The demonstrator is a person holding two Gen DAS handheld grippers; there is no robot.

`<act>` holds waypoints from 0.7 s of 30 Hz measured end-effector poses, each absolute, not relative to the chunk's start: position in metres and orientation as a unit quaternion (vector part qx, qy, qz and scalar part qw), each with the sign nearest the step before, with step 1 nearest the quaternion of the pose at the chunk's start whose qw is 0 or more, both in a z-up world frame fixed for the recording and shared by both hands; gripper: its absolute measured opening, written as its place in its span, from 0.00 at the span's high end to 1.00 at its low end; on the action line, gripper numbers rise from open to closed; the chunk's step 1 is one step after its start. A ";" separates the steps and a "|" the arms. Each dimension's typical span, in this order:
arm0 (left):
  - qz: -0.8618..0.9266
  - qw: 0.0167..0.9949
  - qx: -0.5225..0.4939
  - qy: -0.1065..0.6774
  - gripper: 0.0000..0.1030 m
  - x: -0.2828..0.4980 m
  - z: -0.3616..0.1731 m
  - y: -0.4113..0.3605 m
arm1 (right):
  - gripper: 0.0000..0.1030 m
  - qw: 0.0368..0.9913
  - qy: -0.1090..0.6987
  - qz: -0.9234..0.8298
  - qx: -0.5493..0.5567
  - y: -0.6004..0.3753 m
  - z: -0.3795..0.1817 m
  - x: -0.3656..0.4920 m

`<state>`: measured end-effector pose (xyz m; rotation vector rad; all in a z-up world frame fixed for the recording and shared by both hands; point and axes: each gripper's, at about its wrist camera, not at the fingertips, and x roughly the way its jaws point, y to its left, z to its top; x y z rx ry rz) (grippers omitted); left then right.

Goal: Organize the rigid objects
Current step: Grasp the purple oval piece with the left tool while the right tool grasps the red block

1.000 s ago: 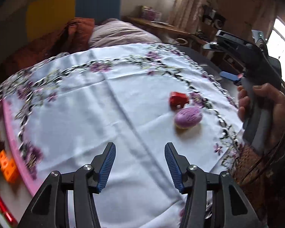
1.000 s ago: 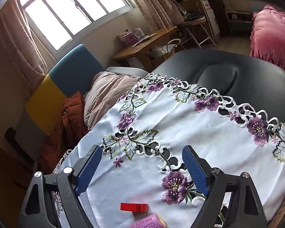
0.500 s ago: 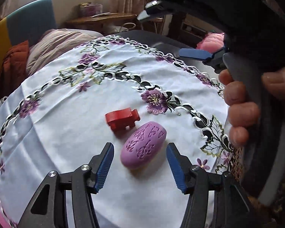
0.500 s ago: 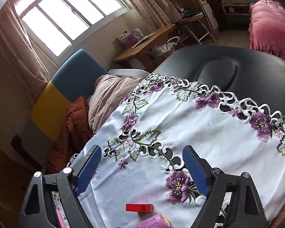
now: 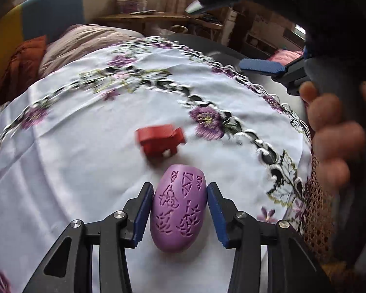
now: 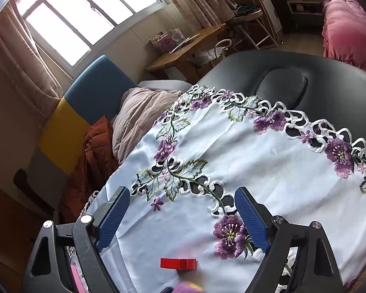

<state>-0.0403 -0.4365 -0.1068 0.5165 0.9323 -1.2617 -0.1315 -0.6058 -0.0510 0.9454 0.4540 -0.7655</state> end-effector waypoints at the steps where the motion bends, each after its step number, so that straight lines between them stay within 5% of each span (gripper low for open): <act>1: -0.547 0.691 0.226 0.415 0.56 -0.038 -0.106 -0.425 | 0.14 0.796 0.217 -0.351 0.442 -0.606 -0.053 -0.129; 10: -0.409 0.789 0.148 0.433 0.60 -0.005 -0.116 -0.321 | 0.14 0.794 0.356 -0.284 0.404 -0.588 -0.081 -0.081; 21: -0.427 0.802 0.132 0.397 0.63 -0.012 -0.123 -0.311 | 0.14 0.773 0.460 -0.264 0.347 -0.567 -0.107 -0.055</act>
